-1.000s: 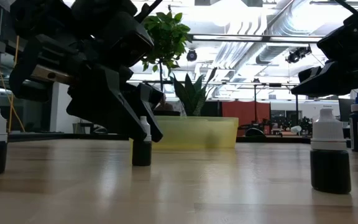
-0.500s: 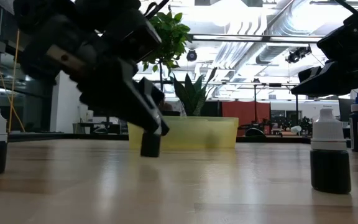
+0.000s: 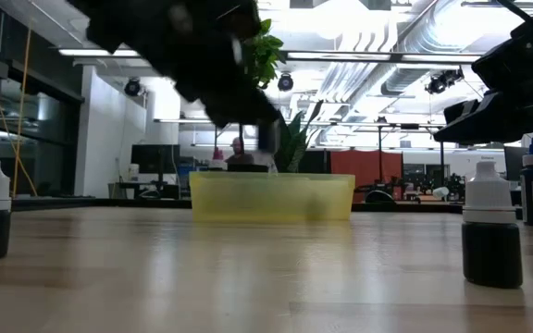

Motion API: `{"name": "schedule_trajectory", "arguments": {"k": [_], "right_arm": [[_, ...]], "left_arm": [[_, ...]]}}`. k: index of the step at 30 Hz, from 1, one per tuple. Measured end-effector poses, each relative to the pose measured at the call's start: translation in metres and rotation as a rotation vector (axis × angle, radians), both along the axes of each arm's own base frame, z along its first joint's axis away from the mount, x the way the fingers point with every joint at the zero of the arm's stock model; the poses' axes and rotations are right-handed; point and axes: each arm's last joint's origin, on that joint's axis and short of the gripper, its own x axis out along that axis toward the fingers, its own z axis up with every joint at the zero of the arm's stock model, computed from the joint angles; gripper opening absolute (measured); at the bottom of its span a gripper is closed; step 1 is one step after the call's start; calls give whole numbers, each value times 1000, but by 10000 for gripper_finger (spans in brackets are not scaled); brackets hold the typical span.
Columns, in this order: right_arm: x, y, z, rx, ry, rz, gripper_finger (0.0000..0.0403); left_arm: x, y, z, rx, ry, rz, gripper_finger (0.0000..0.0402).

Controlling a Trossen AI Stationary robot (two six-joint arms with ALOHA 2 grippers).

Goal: Pick & Place food coloring
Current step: Put the top small black food coloring bottle into the yellow bin

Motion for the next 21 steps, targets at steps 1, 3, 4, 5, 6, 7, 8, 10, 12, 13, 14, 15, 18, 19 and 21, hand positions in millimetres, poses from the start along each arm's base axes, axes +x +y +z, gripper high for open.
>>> {"name": "schedule_trajectory", "arguments": {"k": [1, 3, 4, 5, 6, 7, 8, 10, 12, 13, 14, 15, 18, 19, 21], "right_arm": [[0, 0, 0, 0, 0, 0, 0], [0, 0, 0, -1, 0, 0, 0], [0, 0, 0, 0, 0, 0, 0], [0, 0, 0, 0, 0, -1, 0], [0, 0, 0, 0, 3, -1, 0], [0, 0, 0, 0, 4, 0, 0], [0, 0, 0, 0, 5, -1, 0], [0, 0, -1, 0, 7, 0, 0], [0, 0, -1, 0, 7, -1, 0], [0, 0, -1, 0, 7, -1, 0], [0, 0, -1, 0, 6, -1, 0], [0, 0, -1, 0, 7, -1, 0], [0, 0, -1, -1, 7, -2, 0], [0, 0, -1, 0, 6, -2, 0], [0, 0, 0, -1, 5, -2, 0]], "left_arm": [[0, 6, 4, -1, -1, 36, 47], [0, 21, 10, -5, 14, 132, 47], [2, 28, 15, -13, 5, 186, 47], [2, 37, 18, -17, 7, 246, 47], [4, 45, 20, -21, 12, 304, 47], [5, 54, 22, -25, 15, 357, 47], [6, 62, 23, -26, 25, 406, 47], [9, 78, 28, -25, 21, 487, 47], [15, 93, 34, -7, 1, 565, 47], [17, 101, 35, 3, 7, 596, 47], [19, 108, 34, 14, 23, 623, 47], [24, 114, 34, 15, 21, 643, 47], [37, 133, 35, 10, 5, 686, 47], [41, 139, 35, 9, 6, 700, 47], [49, 149, 28, 8, 31, 727, 47]]}}
